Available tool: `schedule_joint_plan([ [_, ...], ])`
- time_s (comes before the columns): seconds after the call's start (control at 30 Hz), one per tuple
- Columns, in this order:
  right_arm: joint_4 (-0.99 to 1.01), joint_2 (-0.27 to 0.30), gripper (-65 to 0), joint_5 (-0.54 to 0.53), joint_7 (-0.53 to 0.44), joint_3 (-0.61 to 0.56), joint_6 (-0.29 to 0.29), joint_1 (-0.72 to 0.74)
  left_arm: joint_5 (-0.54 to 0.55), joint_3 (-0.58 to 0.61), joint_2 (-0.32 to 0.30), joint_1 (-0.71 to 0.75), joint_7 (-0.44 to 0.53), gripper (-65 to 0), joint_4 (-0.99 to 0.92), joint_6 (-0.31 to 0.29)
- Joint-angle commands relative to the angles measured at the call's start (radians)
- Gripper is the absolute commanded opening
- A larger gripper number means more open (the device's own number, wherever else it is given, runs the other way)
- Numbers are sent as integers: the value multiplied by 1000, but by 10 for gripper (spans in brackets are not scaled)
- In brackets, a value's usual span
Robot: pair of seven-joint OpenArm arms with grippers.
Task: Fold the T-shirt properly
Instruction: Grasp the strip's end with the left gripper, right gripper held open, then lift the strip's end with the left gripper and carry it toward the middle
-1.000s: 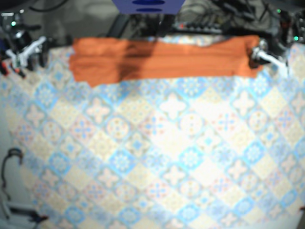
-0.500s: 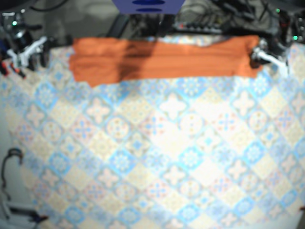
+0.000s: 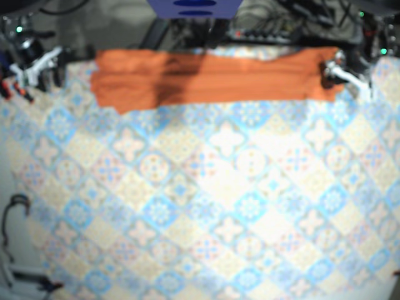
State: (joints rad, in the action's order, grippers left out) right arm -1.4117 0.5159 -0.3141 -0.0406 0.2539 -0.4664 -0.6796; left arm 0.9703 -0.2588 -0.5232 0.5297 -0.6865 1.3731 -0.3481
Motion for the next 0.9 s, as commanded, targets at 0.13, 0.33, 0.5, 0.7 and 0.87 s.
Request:
schedule_joint_plan([
  [0.13,-15,19,-376,-12,-26,12,1,-5,12,8,-1,11,-46,-291,5,-13],
  [0.33,-15,19,-376,-12,-26,12,1,-5,12,8,-1,11,-46,-491,5,-13],
  [0.5,-15,19,-376,-12,-26,12,1,-7,12,8,-1,11,-46,-619,5,-13],
  [0.7,-16,17,-376,-12,-26,12,1,-7,12,5,-1,11,-46,-650,15,-13],
  [0.87,-56,17,-376,-12,-26,29,1,-29,9,0,-1,43,-45,-650,118,-13],
])
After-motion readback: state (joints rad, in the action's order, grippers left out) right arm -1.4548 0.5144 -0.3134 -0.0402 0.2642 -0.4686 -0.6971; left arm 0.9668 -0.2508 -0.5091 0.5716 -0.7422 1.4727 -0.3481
